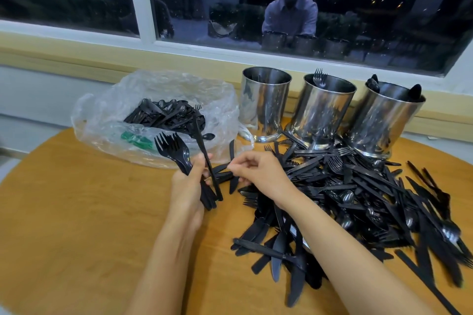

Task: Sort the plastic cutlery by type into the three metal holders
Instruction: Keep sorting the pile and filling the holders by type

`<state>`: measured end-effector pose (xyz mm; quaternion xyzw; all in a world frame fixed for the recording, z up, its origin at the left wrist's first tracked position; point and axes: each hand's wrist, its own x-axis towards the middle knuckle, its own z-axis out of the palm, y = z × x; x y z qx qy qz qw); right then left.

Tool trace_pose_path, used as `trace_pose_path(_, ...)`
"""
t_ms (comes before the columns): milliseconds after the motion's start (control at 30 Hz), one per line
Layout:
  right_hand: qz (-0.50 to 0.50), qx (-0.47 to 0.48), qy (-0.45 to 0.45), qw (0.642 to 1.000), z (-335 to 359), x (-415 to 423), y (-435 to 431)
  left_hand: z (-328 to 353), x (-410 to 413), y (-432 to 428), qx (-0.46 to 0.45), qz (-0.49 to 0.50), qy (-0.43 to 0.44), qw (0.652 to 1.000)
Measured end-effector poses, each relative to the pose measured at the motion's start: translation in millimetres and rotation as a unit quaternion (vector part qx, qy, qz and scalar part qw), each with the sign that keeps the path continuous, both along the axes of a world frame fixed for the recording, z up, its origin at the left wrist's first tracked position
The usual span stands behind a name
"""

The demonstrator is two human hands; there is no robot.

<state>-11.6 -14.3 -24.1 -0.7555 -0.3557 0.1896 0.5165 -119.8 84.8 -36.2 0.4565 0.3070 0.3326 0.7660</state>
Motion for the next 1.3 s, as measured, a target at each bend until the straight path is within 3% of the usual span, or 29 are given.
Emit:
trace_pose_path(167, -0.051, -0.080, -0.179, 0.979, -9, 31, 13, 0, 1, 3, 0.000, 0.028, -0.031, 0.999)
trace_pose_path(300, 0.006, -0.150, -0.276, 0.949, -7, 44, 29, -2, 0, 5, 0.010, 0.037, 0.000, 0.999)
trace_pose_path(467, 0.092, -0.255, -0.355, 0.895, -8, 51, 40, -2, 0, 7, -0.006, 0.030, -0.002, 1.000)
trace_pose_path(600, 0.125, -0.248, -0.361, 0.890, -4, 52, 39, -2, 0, 8, -0.008, 0.023, -0.004, 1.000)
trace_pose_path(800, 0.172, -0.312, -0.473, 0.806, 3, 53, 36, -1, -1, 7, -0.008, 0.023, -0.009, 1.000)
trace_pose_path(933, 0.172, -0.302, -0.518, 0.782, 2, 56, 34, -2, -1, 8, -0.014, 0.027, -0.009, 0.999)
trace_pose_path(1167, 0.100, -0.133, -0.474, 0.865, 0, 64, 14, -1, -2, 8, -0.018, 0.048, -0.029, 0.998)
trace_pose_path(1300, -0.043, -0.013, -0.328, 0.943, 12, 51, 4, -2, -1, 8, -0.025, 0.058, -0.042, 0.997)
